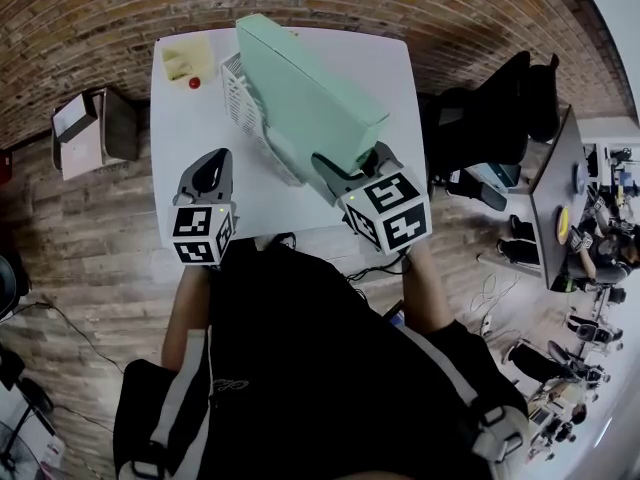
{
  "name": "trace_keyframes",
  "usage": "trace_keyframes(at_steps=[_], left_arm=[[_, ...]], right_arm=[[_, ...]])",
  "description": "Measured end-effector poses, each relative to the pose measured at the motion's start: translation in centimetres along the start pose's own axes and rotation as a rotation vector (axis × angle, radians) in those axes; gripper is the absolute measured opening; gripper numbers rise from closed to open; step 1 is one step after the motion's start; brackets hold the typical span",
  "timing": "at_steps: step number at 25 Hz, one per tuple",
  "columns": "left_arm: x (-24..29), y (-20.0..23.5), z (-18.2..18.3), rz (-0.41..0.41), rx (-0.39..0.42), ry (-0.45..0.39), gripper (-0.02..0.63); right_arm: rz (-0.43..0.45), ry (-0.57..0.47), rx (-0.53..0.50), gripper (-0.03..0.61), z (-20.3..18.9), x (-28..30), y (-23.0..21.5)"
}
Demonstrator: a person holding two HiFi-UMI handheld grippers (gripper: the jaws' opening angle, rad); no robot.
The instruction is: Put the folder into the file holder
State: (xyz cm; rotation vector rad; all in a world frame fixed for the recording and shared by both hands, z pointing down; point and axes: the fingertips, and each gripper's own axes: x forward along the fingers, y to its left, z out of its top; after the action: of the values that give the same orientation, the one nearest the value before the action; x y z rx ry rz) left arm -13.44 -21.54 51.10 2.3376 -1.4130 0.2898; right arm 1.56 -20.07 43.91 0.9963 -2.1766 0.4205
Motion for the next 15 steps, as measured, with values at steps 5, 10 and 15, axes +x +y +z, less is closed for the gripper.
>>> trace_keyframes(at_steps=[5, 10, 15], left_arm=[[0.18, 0.01, -0.17, 0.003, -0.003, 0.008, 0.023], [0.33, -0.15, -0.14, 0.0, 0.004, 0.011, 0.023], [0.37, -0.35, -0.06, -0.007, 0.016, 0.011, 0.023]], right_arm=[[0.009, -0.053, 0.038, 0.178, 0.17, -0.14, -0.09], [-0.021, -0.128, 0.068, 0.158, 0.32, -0.37, -0.16], [-0.068, -0.255, 0.086, 0.15, 0.49, -0.72, -0.26]])
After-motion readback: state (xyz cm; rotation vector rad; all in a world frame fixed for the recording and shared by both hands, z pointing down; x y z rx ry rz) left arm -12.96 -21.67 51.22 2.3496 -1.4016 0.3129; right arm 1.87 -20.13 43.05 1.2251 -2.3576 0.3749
